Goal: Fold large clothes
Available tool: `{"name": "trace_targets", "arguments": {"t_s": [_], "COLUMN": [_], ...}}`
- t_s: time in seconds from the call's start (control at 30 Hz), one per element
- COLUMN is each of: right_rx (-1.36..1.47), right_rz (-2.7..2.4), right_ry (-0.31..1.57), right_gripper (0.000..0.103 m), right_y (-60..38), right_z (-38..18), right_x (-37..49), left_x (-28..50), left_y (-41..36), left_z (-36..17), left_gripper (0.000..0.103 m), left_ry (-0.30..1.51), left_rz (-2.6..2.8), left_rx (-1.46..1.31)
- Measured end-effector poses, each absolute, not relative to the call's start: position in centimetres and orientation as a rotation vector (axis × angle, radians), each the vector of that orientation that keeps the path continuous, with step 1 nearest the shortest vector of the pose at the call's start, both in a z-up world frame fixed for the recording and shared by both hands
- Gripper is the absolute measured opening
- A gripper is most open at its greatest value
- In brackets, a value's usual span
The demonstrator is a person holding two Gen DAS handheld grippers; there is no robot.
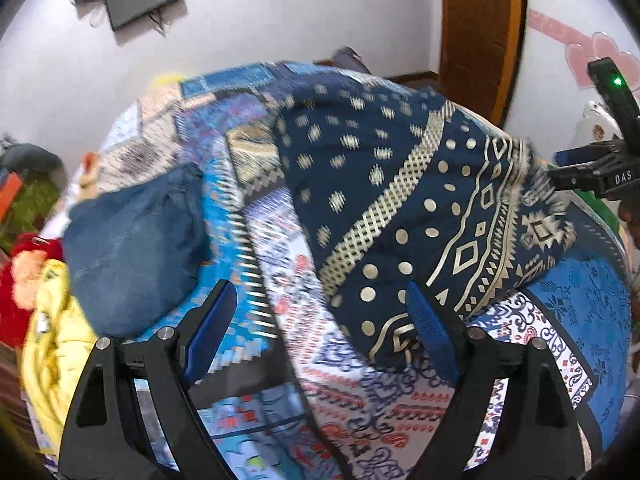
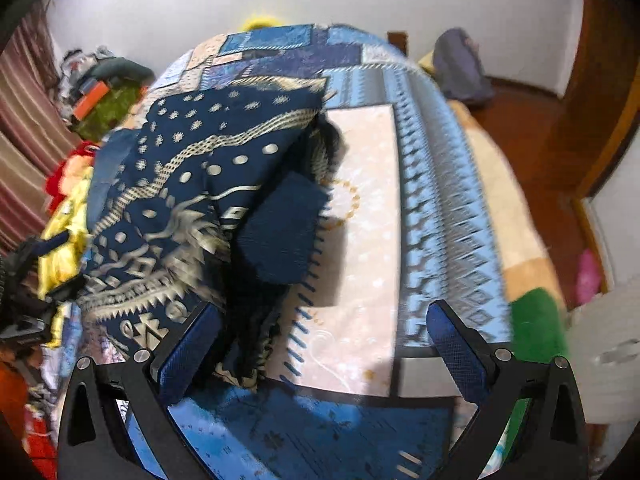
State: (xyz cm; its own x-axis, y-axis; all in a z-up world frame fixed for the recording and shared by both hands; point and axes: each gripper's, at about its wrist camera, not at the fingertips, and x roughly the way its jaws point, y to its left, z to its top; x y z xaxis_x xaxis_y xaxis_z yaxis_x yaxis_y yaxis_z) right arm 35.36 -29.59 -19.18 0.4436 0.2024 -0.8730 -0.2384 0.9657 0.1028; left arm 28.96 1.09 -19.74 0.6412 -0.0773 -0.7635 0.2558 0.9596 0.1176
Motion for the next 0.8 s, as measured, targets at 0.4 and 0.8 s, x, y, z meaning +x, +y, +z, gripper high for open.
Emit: {"name": "trace_targets", "arguments": {"t_s": [0.4, 0.8], "right_rx": [0.072, 0.349], "right_rz": [0.387, 0.503], "right_ry": [0.912, 1.139], "right_gripper": [0.103, 0.103], "right_y": [-28.2, -26.8], "right_z": [-12.6, -20.0], "right_x": [35.2, 41.2], "left_x": [30.9, 37.3], "left_y": [2.1, 1.4], "left_z": [-15.0, -18.3], "left_gripper": [0.086, 0.086], "left_ry": [0.747, 0.889], "left_rz": [-0.147, -0.258], "left_rx": [0.213, 0.046]}}
